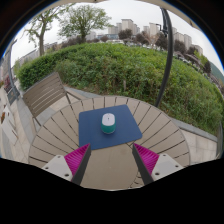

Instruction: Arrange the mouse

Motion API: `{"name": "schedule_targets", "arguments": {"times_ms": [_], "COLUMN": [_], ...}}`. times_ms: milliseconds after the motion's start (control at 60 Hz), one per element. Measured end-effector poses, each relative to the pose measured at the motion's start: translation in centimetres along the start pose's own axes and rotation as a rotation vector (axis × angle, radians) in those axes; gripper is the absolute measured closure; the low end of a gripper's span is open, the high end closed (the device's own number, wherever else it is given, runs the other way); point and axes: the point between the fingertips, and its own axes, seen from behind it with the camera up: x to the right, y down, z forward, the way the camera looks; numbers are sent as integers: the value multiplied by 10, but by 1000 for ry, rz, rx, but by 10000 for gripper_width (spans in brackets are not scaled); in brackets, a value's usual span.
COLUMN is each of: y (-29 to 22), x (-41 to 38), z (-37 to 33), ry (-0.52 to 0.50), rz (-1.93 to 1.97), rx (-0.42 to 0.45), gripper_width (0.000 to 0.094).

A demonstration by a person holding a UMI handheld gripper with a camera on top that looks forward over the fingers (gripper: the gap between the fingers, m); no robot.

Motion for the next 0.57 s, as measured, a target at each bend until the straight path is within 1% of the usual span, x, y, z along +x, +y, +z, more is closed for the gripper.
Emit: {"name": "schedule_targets", "arguments": {"times_ms": [133,267,367,450,567], "y": [53,112,140,152,158], "x": [-2,1,-7,-17,-18], "z": [-96,-165,-194,-202,-205], "ry": [-16,16,12,-6,-2], "rz": [-22,-43,-53,-59,-85], "rx": [-37,-83,-92,-97,-93], "gripper_width": [85,85,89,86,84]}}
